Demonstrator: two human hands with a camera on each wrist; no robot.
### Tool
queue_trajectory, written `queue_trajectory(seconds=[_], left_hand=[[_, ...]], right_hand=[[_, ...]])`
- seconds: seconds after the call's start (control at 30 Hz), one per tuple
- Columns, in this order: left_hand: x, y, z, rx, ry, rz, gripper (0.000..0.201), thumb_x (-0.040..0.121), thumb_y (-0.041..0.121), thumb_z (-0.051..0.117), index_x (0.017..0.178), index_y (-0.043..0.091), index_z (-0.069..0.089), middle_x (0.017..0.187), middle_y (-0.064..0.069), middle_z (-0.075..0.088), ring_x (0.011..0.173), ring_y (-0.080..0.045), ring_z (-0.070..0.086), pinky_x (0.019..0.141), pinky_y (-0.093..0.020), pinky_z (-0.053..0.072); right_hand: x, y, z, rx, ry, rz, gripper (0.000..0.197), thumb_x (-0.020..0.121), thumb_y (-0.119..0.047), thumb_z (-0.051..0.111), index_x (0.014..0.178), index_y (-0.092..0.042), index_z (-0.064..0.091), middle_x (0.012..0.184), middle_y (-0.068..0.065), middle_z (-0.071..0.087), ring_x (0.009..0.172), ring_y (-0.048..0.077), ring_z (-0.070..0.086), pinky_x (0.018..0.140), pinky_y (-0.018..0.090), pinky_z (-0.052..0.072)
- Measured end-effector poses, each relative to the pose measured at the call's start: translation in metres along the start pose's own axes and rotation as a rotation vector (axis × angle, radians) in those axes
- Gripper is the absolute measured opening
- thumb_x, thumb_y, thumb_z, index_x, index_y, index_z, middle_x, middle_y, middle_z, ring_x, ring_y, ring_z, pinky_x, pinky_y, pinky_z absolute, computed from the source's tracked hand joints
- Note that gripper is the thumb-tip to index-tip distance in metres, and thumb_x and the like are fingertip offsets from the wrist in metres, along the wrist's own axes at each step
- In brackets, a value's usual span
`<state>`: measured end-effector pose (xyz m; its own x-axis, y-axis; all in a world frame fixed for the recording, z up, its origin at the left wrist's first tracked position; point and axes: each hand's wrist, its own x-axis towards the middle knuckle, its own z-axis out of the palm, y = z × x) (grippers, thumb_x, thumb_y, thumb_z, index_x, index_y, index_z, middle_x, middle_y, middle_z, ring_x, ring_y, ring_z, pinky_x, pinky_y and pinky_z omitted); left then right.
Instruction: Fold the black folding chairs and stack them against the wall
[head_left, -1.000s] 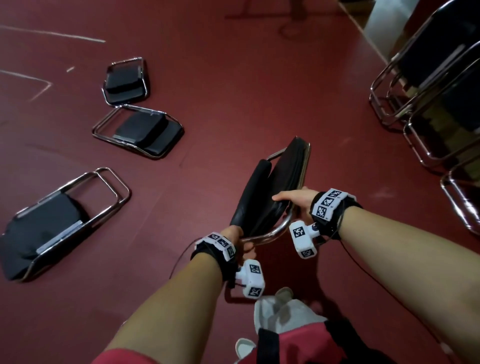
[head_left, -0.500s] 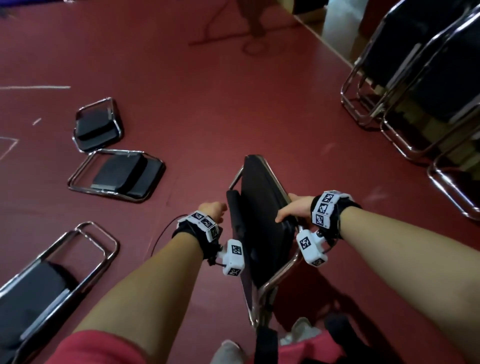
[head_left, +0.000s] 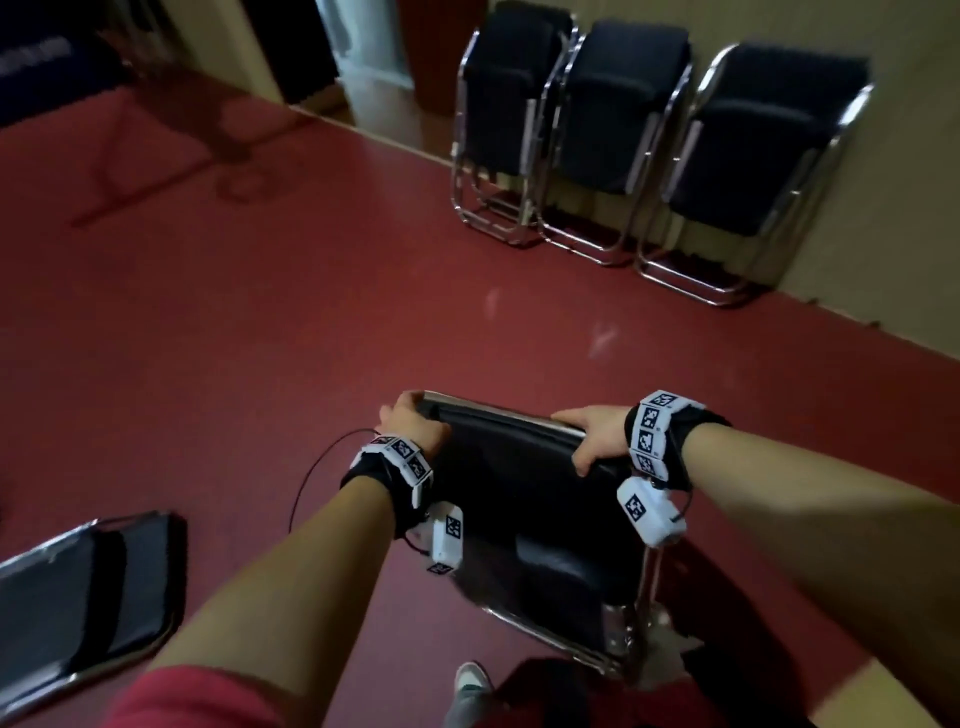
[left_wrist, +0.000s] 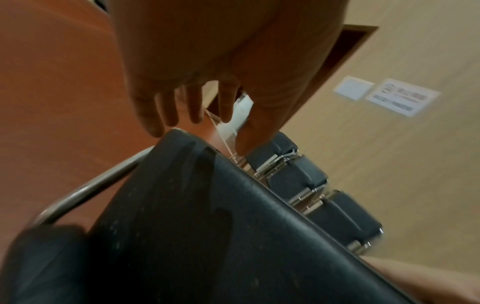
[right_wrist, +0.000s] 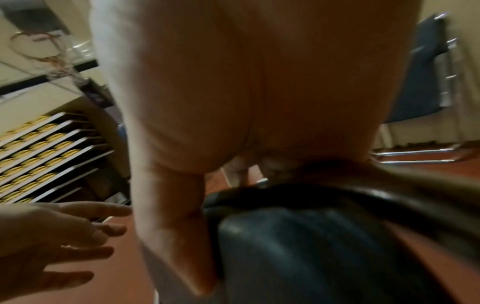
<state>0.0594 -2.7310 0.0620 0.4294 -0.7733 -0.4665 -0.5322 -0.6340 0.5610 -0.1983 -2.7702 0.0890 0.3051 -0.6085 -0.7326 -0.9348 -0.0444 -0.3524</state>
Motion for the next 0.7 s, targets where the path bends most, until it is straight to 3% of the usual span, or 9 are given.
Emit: queue_trajectory(seconds=[0.1,0.23,0.33,0.43,0.5,0.57,0.63,0.7], left_hand=[[0.014,-0.004,-0.014,0.218,-0.077,0.119,0.073,0.08,0.018,0.072,0.146,0.032,0.044,0.148,-0.01,0.034,0.134,-0.037,0.037,0.107,-0.043,0.04],[0.023,-0.006,-0.016,0.445,-0.21,0.247,0.089,0.076,0.021,0.078,0.153,0.034,0.035,0.158,-0.008,0.027,0.143,-0.037,0.025,0.115,-0.047,0.032],[0.033,-0.008,-0.009,0.553,-0.269,0.309,0.099,0.071,0.032,0.085,0.154,0.034,0.032,0.16,-0.007,0.026,0.146,-0.036,0.022,0.119,-0.048,0.029],[0.039,-0.014,0.002,0.614,-0.315,0.428,0.093,0.062,0.049,0.09,0.143,0.032,0.048,0.149,-0.006,0.043,0.142,-0.033,0.033,0.117,-0.046,0.031],[0.046,-0.022,0.01,0.566,-0.303,0.467,0.08,0.057,0.052,0.092,0.125,0.031,0.056,0.127,-0.004,0.058,0.124,-0.03,0.053,0.104,-0.044,0.045],[0.05,-0.03,0.012,0.505,-0.252,0.498,0.071,0.056,0.051,0.093,0.112,0.026,0.056,0.112,-0.004,0.061,0.109,-0.029,0.06,0.092,-0.042,0.051],[0.055,-0.039,0.011,0.454,-0.198,0.521,0.069,0.058,0.052,0.092,0.109,0.022,0.057,0.11,-0.005,0.063,0.106,-0.03,0.06,0.089,-0.041,0.05],[0.054,-0.047,0.005,0.46,-0.169,0.527,0.076,0.06,0.058,0.089,0.12,0.024,0.057,0.118,-0.002,0.063,0.115,-0.03,0.056,0.098,-0.044,0.045]], right_hand=[[-0.008,-0.007,0.02,0.054,0.088,0.032,0.092,0.072,-0.015,0.075,0.152,-0.031,0.031,0.14,0.003,0.052,0.117,0.021,0.056,0.097,0.031,0.049],[-0.02,-0.005,0.044,0.05,0.177,0.057,0.089,0.077,-0.014,0.071,0.152,-0.036,0.03,0.15,0.002,0.042,0.128,0.023,0.048,0.1,0.031,0.045],[-0.026,0.001,0.054,0.028,0.2,0.059,0.087,0.08,-0.012,0.069,0.154,-0.035,0.028,0.152,0.003,0.038,0.131,0.024,0.045,0.097,0.029,0.043],[-0.032,0.005,0.056,0.058,0.217,0.025,0.088,0.078,-0.008,0.07,0.153,-0.033,0.031,0.152,0.0,0.041,0.128,0.022,0.048,0.098,0.031,0.047],[-0.033,0.009,0.058,0.103,0.259,0.018,0.092,0.072,-0.009,0.076,0.151,-0.034,0.034,0.15,-0.003,0.045,0.127,0.019,0.05,0.099,0.034,0.048],[-0.033,0.012,0.06,0.158,0.318,0.021,0.095,0.069,-0.014,0.081,0.15,-0.033,0.036,0.146,-0.004,0.049,0.127,0.019,0.05,0.099,0.032,0.047],[-0.031,0.017,0.063,0.217,0.396,0.044,0.092,0.069,-0.021,0.085,0.148,-0.028,0.039,0.143,-0.002,0.052,0.127,0.018,0.051,0.097,0.026,0.044],[-0.029,0.024,0.07,0.296,0.456,0.073,0.09,0.069,-0.033,0.087,0.146,-0.022,0.042,0.144,0.0,0.051,0.129,0.018,0.05,0.099,0.024,0.04]])
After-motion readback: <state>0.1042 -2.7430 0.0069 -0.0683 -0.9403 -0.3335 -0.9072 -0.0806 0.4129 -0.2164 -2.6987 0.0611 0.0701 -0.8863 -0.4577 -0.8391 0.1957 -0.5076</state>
